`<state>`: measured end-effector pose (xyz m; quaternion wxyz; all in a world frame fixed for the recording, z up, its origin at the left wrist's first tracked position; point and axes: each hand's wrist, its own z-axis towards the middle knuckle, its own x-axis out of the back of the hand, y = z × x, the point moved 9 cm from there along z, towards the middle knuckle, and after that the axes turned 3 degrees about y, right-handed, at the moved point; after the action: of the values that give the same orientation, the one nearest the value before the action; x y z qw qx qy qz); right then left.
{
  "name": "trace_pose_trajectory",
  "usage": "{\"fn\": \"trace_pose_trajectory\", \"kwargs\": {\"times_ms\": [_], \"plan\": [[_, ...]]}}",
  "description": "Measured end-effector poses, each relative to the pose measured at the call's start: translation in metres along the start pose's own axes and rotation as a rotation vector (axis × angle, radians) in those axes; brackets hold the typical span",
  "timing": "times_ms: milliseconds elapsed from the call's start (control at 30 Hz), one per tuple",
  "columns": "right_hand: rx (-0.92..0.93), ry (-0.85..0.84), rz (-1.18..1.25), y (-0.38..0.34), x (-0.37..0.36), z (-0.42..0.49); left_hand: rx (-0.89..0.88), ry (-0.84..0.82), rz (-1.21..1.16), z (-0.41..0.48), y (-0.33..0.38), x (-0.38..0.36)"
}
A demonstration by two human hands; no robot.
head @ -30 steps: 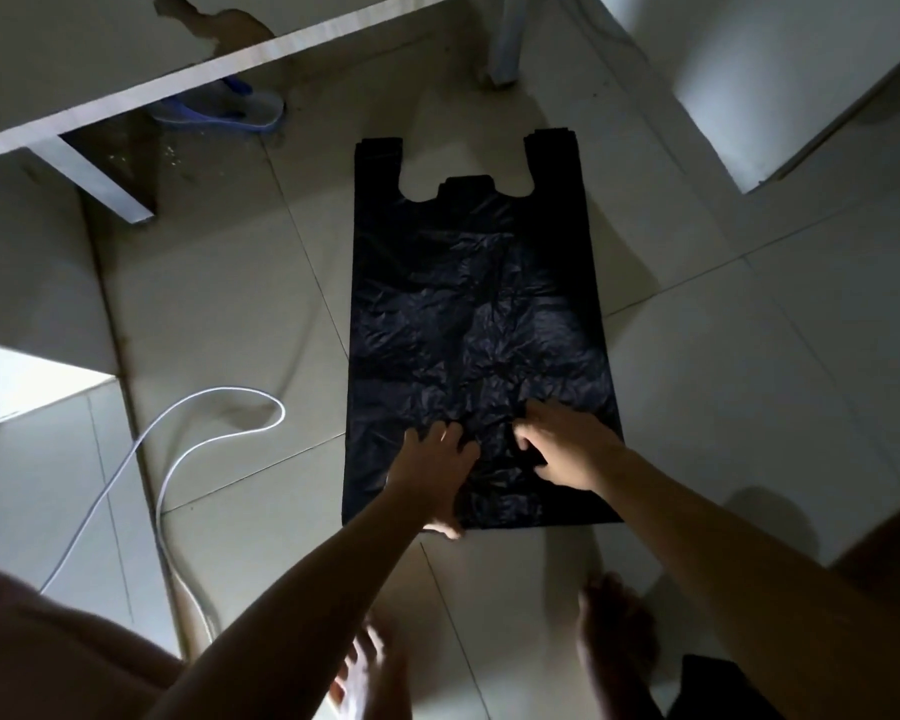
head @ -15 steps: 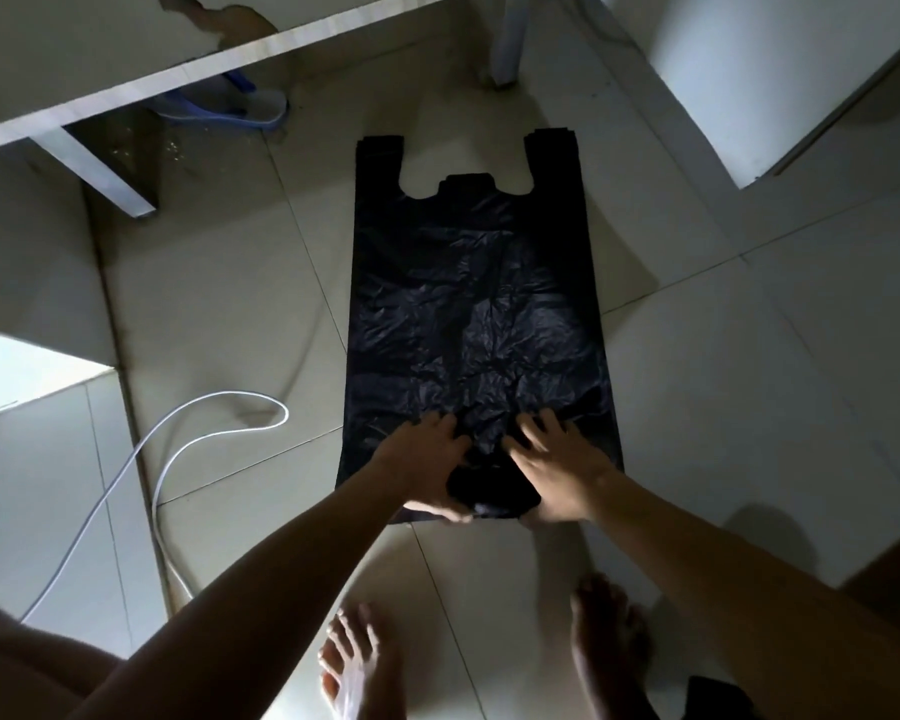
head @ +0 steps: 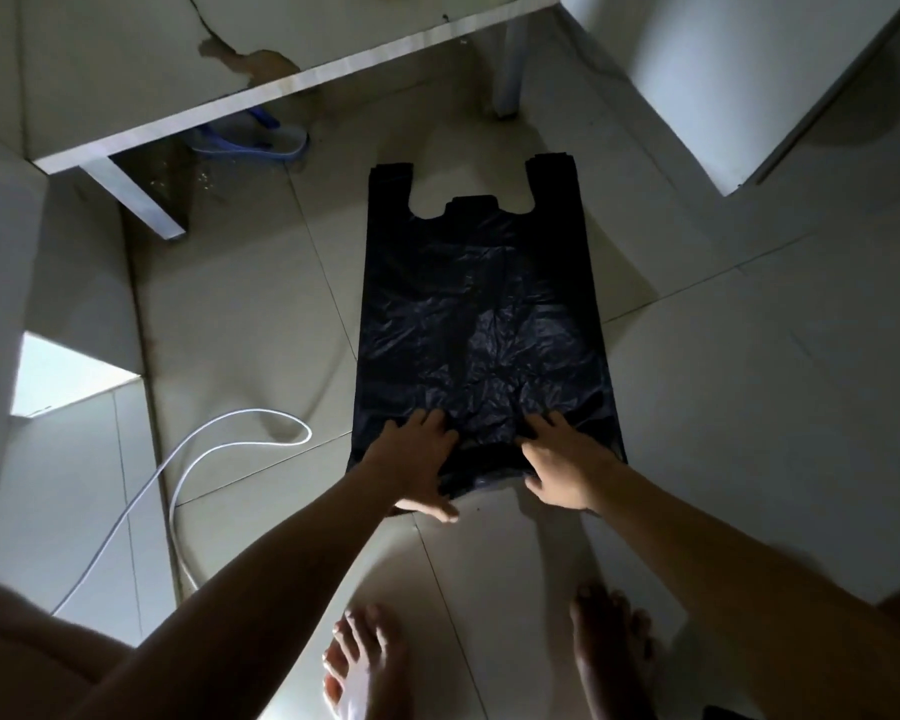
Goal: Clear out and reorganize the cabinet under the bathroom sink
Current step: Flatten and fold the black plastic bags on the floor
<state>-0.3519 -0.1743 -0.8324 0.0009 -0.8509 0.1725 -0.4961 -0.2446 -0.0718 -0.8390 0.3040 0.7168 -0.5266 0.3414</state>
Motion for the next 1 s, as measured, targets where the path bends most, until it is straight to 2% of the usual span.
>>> {"fn": "trace_pose_trajectory", "kwargs": {"times_ms": [100, 233, 367, 500, 667, 733, 800, 900, 933, 1000], "plan": [[0.023, 0.088, 0.032, 0.006, 0.018, -0.002, 0.066, 0.032, -0.043, 0.002, -0.001, -0.004], [0.039, 0.041, -0.107, 0.007, 0.02, -0.003, 0.098, 0.14, -0.226, 0.012, -0.014, 0.024], [-0.084, 0.184, 0.0, 0.016, 0.042, 0.002, 0.098, 0.287, -0.164, 0.022, -0.033, 0.054], [-0.146, 0.267, 0.101, 0.034, 0.061, 0.009, 0.03, 0.233, -0.18, 0.03, -0.039, 0.051], [-0.109, -0.056, 0.137, 0.038, 0.039, 0.011, 0.007, 0.054, -0.088, 0.026, -0.031, 0.029], [-0.128, -0.169, 0.189, 0.037, 0.028, 0.008, 0.001, 0.004, -0.135, 0.022, -0.025, 0.031], [-0.186, -0.308, 0.239, 0.04, 0.021, 0.0, 0.056, -0.154, -0.246, 0.017, -0.025, 0.025], [-0.238, -0.54, 0.239, 0.039, 0.016, -0.016, 0.144, -0.498, -0.331, 0.001, -0.022, 0.007], [-0.25, -0.578, 0.221, 0.04, 0.018, -0.019, 0.155, -0.553, -0.323, -0.003, -0.022, 0.007], [-0.266, -0.573, 0.208, 0.042, 0.033, -0.019, 0.16, -0.556, -0.307, -0.003, -0.026, 0.025]]}}
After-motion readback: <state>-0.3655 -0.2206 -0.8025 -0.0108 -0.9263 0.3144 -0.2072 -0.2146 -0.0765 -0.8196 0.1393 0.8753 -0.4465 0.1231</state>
